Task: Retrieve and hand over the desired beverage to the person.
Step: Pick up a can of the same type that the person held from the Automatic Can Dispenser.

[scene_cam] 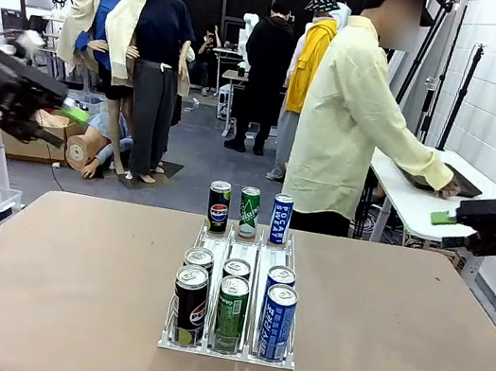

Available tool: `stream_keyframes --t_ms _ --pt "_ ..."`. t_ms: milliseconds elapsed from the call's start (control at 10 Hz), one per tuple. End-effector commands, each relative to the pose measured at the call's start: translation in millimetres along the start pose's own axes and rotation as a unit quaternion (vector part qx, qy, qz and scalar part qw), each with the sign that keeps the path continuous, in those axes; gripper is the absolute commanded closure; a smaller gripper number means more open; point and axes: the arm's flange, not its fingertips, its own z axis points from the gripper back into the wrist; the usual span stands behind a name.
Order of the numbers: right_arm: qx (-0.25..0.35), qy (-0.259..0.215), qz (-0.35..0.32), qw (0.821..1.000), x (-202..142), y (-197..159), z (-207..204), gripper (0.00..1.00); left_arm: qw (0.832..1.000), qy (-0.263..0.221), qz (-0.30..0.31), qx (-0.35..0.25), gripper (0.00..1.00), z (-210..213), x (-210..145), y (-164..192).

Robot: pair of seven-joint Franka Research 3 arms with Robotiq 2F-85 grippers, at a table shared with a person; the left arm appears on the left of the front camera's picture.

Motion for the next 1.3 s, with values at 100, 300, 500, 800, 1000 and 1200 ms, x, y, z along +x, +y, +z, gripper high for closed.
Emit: stream_keyframes --t_ms 100,300,500,800,1000,1200 --pt "0.064 -0.075 -0.029 0.995 -17.1 -14.8 13.8 0.00 0.993 -0.059 0.009 -0.098 0.00 38.8 -46.2 48.3" --pt "0.097 -0.109 -0.051 0.988 -34.3 -27.2 19.7 0.00 0.986 -0.072 0.041 -0.142 0.00 45.6 -58.0 92.3" --pt "0.153 -0.117 -0.061 0.979 -42.4 -37.0 24.3 0.00 0.979 -0.104 0.033 -0.175 0.00 50.4 -65.2 112.6" --pt "0.184 -0.113 -0.058 0.975 -38.6 -42.9 28.1 0.00 0.982 -0.090 0.006 -0.165 0.00 44.8 -58.4 104.2" --pt "0.176 -0.104 -0.071 0.976 -46.3 -37.3 28.6 0.00 0.982 -0.088 0.026 -0.168 0.00 45.2 -66.1 109.6" --pt "0.176 -0.104 -0.071 0.976 -46.3 -37.3 28.6 0.00 0.982 -0.088 0.026 -0.168 0.00 45.2 -66.1 109.6"
